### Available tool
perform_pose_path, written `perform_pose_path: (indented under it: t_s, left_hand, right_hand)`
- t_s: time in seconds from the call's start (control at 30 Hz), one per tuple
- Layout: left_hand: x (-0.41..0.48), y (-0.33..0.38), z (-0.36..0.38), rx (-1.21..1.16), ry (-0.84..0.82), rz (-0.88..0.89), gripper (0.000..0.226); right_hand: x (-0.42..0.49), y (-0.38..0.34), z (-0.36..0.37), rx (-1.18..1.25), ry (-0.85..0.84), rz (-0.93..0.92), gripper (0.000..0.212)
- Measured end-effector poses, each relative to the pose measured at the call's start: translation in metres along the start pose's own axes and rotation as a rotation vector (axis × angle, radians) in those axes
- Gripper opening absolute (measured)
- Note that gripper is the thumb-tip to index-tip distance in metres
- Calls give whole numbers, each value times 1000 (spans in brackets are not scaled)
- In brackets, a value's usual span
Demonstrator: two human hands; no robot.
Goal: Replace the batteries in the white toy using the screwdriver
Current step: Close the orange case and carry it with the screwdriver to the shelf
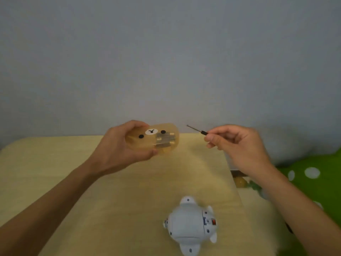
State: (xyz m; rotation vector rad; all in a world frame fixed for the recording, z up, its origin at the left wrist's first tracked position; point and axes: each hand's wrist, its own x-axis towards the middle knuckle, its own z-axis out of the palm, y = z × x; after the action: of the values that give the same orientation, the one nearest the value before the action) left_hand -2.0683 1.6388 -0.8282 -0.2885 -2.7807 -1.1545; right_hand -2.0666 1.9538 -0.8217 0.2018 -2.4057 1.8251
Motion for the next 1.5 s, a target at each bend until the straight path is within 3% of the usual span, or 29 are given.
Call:
perform_pose_path:
  t_s: [0.23,0.47,0.67,0.87,1.13,1.5]
  left_hand:
    - [28,153,-158,-41,46,-36,70]
    - [47,354,-393,-69,130,-77,81]
    - [28,469,-543,-25,260,-155,79]
    - [-46,513,-624,31,498,-238,73]
    - [-234,532,-719,170,838,-452,67]
    - [-596,574,-764,422,1255,-931,72]
  right_hand:
    - [36,-213,-49,62,39,48,16]
    - [72,-514,-110,15,49,46,23]
    - [88,-700,-128,59,26,-2,13]
    - [76,-794,-82,124,-184,-56,14]
    - [5,-890,49,149,-646,-208,9]
    - [-251,-985,272,244,-1291,-370,11]
